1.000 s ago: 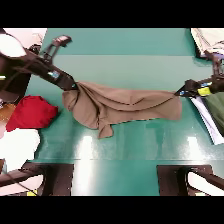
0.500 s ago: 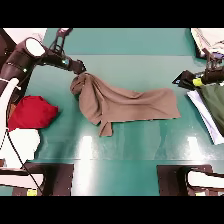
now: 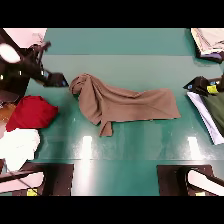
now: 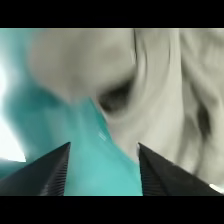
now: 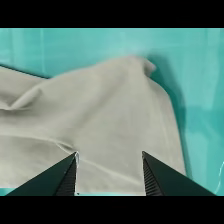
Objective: Fold the shirts.
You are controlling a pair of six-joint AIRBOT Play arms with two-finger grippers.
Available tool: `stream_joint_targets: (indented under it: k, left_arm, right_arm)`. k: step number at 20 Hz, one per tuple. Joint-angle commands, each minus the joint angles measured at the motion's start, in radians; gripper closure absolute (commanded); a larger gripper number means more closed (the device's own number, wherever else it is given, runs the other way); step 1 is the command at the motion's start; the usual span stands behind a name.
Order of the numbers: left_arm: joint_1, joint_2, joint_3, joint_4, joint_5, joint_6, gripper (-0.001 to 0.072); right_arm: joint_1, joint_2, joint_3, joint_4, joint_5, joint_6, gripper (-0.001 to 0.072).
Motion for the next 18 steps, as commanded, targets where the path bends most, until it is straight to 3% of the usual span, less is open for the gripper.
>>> stream_joint_targets:
  k: [1, 4, 7, 12, 16, 17, 18]
  left_arm:
    - [-0.04, 0.18, -0.382, -0.19, 0.173, -0.036, 0.0216]
    - [-0.165, 0.274, -0.653, -0.345, 0.352, -0.037, 0.0215]
    - [-0.288, 0.277, -0.789, -0.491, 0.506, -0.036, 0.0213]
    - [-0.432, 0.276, -0.813, -0.557, 0.724, -0.043, 0.0213]
    - [-0.448, 0.276, -0.812, -0.621, 0.818, -0.043, 0.0216]
    - [-0.448, 0.276, -0.812, -0.621, 0.822, -0.043, 0.0241]
    - [-0.448, 0.276, -0.812, -0.621, 0.818, -0.043, 0.0367]
  right_arm:
    - [-0.043, 0.099, -0.121, 0.003, -0.055, -0.019, 0.026]
    - [-0.051, 0.117, -0.135, 0.009, -0.046, -0.019, 0.026]
    - [-0.05, 0.117, -0.11, 0.01, -0.033, -0.019, 0.026]
    - [-0.048, 0.117, -0.047, 0.01, -0.013, -0.019, 0.026]
    - [-0.048, 0.117, -0.042, 0.009, -0.005, -0.019, 0.026]
    - [-0.048, 0.117, -0.042, 0.01, -0.001, -0.019, 0.026]
    - [-0.048, 0.117, -0.042, 0.01, 0.0, -0.019, 0.026]
